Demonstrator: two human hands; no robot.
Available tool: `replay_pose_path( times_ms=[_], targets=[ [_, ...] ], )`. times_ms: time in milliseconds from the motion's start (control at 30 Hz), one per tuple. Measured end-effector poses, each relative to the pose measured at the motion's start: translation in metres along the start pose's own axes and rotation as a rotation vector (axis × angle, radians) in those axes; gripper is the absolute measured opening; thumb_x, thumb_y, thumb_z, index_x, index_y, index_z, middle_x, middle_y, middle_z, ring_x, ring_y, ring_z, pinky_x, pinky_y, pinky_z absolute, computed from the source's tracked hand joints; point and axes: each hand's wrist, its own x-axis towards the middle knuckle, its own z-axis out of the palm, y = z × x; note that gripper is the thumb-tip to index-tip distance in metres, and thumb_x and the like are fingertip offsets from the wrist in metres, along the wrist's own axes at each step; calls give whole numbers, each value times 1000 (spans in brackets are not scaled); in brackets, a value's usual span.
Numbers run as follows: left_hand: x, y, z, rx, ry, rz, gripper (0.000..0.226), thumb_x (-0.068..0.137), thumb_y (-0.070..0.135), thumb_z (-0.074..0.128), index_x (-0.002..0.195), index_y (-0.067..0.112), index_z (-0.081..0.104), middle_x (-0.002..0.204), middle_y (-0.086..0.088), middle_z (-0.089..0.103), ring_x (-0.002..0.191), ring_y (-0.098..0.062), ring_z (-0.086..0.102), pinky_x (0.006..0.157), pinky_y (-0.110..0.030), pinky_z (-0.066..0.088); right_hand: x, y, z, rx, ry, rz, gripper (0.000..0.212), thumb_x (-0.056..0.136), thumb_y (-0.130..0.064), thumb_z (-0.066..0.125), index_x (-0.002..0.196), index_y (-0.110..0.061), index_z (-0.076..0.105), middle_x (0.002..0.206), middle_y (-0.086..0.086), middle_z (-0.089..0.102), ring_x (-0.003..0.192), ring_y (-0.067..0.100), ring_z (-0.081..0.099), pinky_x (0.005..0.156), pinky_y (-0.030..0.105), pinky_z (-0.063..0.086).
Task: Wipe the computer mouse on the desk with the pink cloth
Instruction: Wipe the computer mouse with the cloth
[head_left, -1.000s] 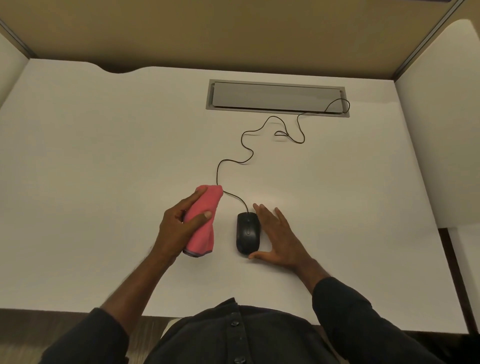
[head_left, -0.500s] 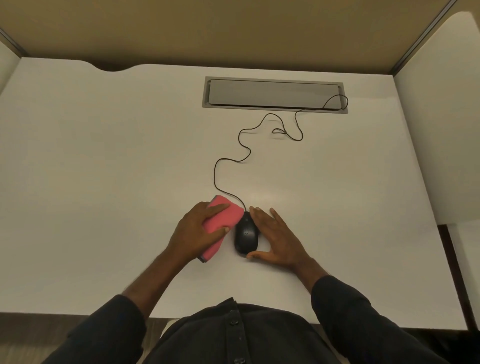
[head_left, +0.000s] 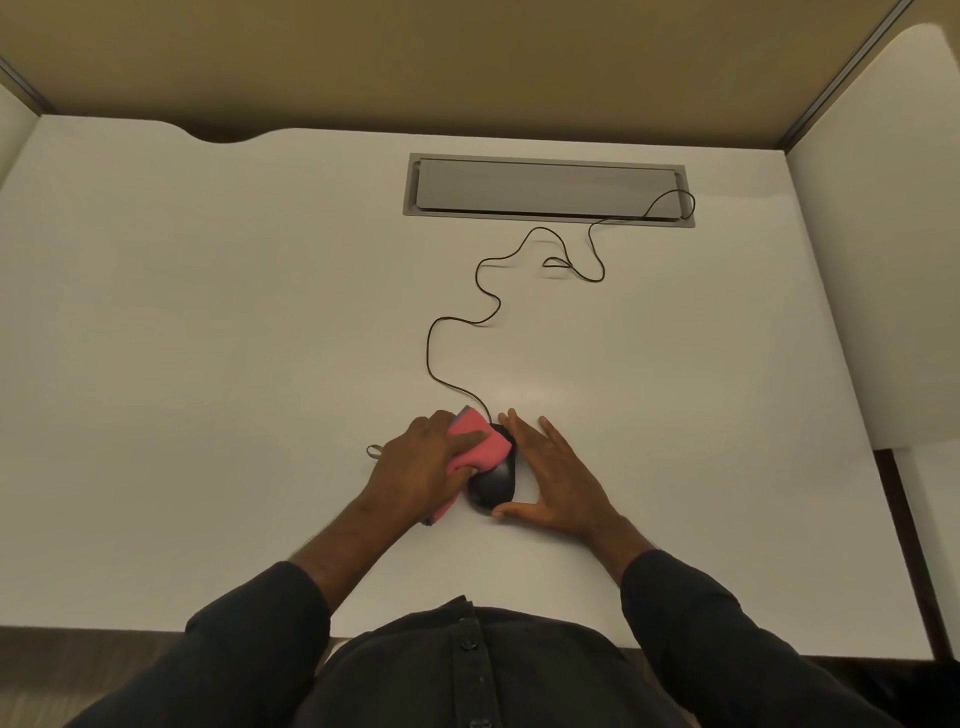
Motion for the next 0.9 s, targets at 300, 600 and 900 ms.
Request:
replay_pose_path(
  times_ms=[300,600,900],
  targets=[
    [12,5,-4,73,-8,4,44,97,48,48,140,41,45,126,-5,51,108,-25,51,80,-38,50,1,0,0,0,9,10,116,75,-75,62,156,-20,0,163,-9,12,148,5,8,122,32,4],
    [27,3,-2,40,-2,-73,41,98,50,47,138,39,48,122,-5,51,107,-26,53,81,-38,48,-3,0,2,10,27,72,120,72,-80,61,156,-26,-6,161,-17,3,145,-4,-13,117,16,-5],
    [2,-4,15,-20,95,-132,47,98,52,45,142,34,45,124,-7,51,107,-25,54,79,-37,51,-1,-3,-1,-4,58,10,115,74,-76,63,156,-17,9,161,-23,-3,145,-7,-7,117,18,-6]
  ],
)
